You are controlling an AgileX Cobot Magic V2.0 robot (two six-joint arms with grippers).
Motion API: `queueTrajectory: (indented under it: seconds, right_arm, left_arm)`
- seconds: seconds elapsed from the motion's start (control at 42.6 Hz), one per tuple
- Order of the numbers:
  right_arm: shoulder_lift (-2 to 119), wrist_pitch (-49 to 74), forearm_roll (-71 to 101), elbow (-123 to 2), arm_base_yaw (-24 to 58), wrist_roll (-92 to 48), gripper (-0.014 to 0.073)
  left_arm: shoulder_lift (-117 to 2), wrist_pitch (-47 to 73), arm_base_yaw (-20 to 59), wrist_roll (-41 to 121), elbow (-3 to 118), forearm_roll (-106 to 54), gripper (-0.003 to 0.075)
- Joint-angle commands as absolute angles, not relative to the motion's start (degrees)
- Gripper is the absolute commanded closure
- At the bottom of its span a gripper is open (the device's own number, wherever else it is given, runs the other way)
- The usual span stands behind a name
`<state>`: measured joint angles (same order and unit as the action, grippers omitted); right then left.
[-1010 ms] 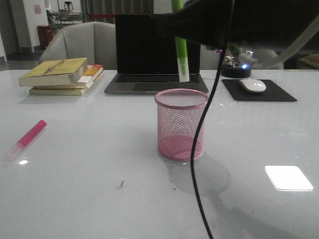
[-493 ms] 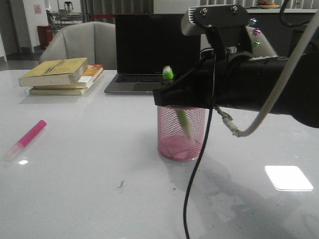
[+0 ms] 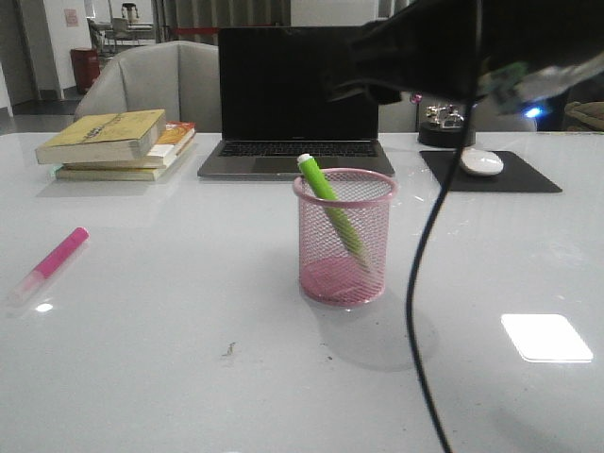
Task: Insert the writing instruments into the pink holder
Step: 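Lower the green marker into the holder and open the right gripper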
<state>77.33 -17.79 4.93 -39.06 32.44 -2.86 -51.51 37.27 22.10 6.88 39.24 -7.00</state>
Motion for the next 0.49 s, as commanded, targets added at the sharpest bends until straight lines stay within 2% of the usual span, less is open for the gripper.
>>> queueTrajectory:
  seconds: [0.0, 0.305, 0.47]
  right_arm:
    - [68.3, -8.5, 4.6, -40.6, 32.2, -3.9, 0.0105]
    - [51.4, 23.2, 0.0, -40.6, 32.2, -5.6, 0.0105]
    - [48.5, 33.3, 0.0, -40.6, 32.2, -5.5, 0.0105]
  left_arm:
    - [-51.4, 33.7, 22.6, 7.0, 40.8, -7.9, 0.0287]
    - [-51.4, 33.4, 22.6, 7.0, 40.8, -7.9, 0.0287]
    - [-51.6, 31.2, 22.6, 6.7, 40.8, -7.9, 0.0287]
